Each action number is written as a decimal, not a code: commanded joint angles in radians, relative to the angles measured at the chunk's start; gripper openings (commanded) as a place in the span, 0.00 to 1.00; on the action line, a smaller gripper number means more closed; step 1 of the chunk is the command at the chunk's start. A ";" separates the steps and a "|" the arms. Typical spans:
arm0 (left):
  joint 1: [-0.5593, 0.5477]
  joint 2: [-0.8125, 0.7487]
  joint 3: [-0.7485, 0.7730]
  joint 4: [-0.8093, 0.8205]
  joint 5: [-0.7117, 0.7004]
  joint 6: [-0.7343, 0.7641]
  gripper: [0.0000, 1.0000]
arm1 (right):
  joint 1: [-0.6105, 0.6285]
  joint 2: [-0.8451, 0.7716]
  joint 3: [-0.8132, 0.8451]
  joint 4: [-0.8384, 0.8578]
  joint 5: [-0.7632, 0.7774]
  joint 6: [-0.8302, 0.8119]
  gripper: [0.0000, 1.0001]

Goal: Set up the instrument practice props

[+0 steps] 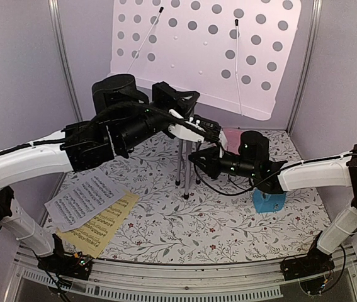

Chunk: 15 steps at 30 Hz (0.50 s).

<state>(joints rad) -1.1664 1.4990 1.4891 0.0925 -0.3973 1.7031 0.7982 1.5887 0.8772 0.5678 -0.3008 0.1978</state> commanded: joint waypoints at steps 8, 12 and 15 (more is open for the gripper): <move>-0.018 -0.121 0.027 0.314 0.019 0.021 0.00 | -0.050 -0.103 -0.070 0.053 -0.106 0.008 0.14; -0.017 -0.124 0.021 0.317 0.018 0.019 0.00 | -0.051 -0.054 -0.010 -0.003 -0.089 -0.001 0.13; -0.019 -0.127 0.014 0.323 0.016 0.021 0.00 | -0.050 -0.022 0.015 -0.014 -0.092 0.002 0.13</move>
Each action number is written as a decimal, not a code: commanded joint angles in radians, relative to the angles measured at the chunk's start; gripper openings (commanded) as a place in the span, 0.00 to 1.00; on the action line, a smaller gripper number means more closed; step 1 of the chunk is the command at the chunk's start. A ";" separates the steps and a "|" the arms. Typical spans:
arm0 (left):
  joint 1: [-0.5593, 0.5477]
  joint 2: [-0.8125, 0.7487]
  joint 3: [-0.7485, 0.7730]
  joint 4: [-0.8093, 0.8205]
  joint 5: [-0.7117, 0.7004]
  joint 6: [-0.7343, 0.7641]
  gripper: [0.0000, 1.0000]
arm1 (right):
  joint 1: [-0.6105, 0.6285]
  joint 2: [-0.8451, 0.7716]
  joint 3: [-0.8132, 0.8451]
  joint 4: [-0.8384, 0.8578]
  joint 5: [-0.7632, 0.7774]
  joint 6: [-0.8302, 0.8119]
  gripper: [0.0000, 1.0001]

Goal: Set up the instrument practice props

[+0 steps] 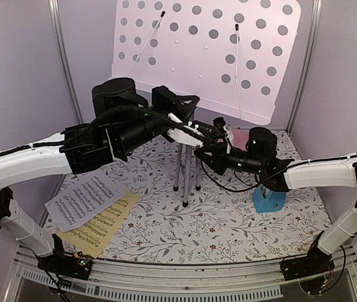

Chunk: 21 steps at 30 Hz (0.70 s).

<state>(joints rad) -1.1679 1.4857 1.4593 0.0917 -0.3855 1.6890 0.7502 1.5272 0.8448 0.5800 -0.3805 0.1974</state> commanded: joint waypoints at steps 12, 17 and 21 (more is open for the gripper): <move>-0.020 -0.115 0.036 0.337 0.016 0.033 0.00 | 0.005 0.127 0.106 -0.044 0.007 0.015 0.47; -0.015 -0.115 0.037 0.335 0.021 0.026 0.00 | 0.008 0.146 0.133 -0.050 -0.005 0.012 0.60; 0.017 -0.126 0.018 0.341 0.039 -0.025 0.00 | 0.007 0.173 0.184 -0.073 -0.028 0.007 0.74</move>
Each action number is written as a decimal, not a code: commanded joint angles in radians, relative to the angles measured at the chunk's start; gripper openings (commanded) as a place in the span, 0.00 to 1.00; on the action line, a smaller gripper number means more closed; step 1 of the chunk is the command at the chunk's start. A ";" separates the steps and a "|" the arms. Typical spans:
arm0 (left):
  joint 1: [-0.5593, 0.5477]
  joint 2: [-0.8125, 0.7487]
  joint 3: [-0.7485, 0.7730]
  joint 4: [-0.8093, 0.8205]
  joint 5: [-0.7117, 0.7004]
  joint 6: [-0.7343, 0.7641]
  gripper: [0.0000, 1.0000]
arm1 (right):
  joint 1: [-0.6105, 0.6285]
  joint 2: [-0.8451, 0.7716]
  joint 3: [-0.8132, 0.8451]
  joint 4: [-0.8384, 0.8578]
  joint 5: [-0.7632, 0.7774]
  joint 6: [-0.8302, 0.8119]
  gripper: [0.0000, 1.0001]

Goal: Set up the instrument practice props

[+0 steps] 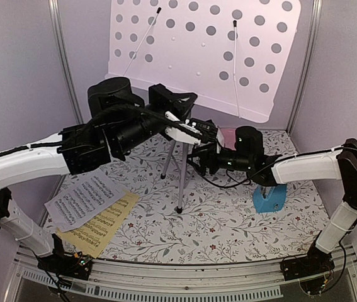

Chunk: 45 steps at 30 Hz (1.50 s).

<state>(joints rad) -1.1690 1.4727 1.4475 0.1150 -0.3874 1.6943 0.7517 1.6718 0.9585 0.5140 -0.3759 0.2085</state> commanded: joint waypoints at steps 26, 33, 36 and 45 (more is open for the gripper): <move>0.214 -0.108 -0.047 0.276 0.181 -0.195 0.00 | -0.006 0.080 0.136 -0.045 -0.062 -0.041 0.90; 0.198 -0.109 -0.073 0.293 0.159 -0.181 0.00 | 0.025 -0.011 0.041 0.018 -0.098 0.000 0.80; 0.188 -0.111 -0.079 0.295 0.155 -0.182 0.00 | 0.046 0.008 0.053 0.018 -0.101 0.015 0.78; 0.173 -0.095 -0.067 0.284 0.147 -0.178 0.00 | 0.070 0.114 0.112 0.064 -0.068 0.113 0.70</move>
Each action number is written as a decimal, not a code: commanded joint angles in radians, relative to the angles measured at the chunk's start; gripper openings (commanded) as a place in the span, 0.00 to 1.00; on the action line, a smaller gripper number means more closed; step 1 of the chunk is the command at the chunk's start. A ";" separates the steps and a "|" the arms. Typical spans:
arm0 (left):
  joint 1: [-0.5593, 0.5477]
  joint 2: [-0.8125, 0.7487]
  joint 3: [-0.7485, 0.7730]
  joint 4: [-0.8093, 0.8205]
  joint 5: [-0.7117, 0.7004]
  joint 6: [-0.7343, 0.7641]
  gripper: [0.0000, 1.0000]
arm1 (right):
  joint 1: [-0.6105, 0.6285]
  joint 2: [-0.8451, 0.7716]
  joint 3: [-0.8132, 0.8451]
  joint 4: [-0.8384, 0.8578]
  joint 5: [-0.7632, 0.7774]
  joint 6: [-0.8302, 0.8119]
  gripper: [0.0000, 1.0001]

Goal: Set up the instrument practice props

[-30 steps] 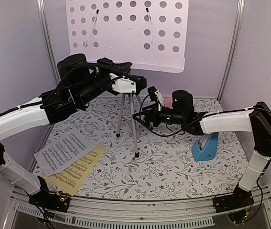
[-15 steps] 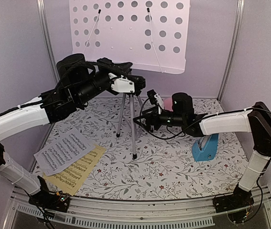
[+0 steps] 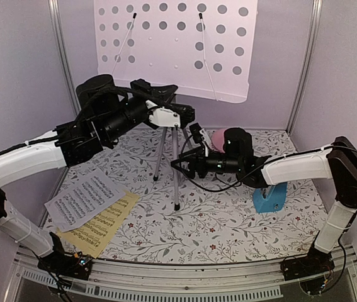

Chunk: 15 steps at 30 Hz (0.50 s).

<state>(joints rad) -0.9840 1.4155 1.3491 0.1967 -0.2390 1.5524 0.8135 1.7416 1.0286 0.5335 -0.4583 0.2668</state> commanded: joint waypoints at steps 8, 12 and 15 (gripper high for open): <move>-0.032 -0.020 0.022 0.219 -0.017 -0.005 0.00 | 0.009 0.101 0.070 0.064 0.033 0.113 0.60; -0.040 -0.008 0.024 0.225 -0.020 0.006 0.00 | 0.010 0.125 0.083 0.077 0.026 0.140 0.49; -0.047 -0.001 0.023 0.229 -0.022 0.012 0.00 | 0.009 0.130 0.079 0.083 0.025 0.156 0.40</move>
<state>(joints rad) -1.0042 1.4197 1.3472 0.2031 -0.2756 1.5757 0.8181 1.8526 1.0874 0.5789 -0.4358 0.3855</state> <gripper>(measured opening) 0.009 0.438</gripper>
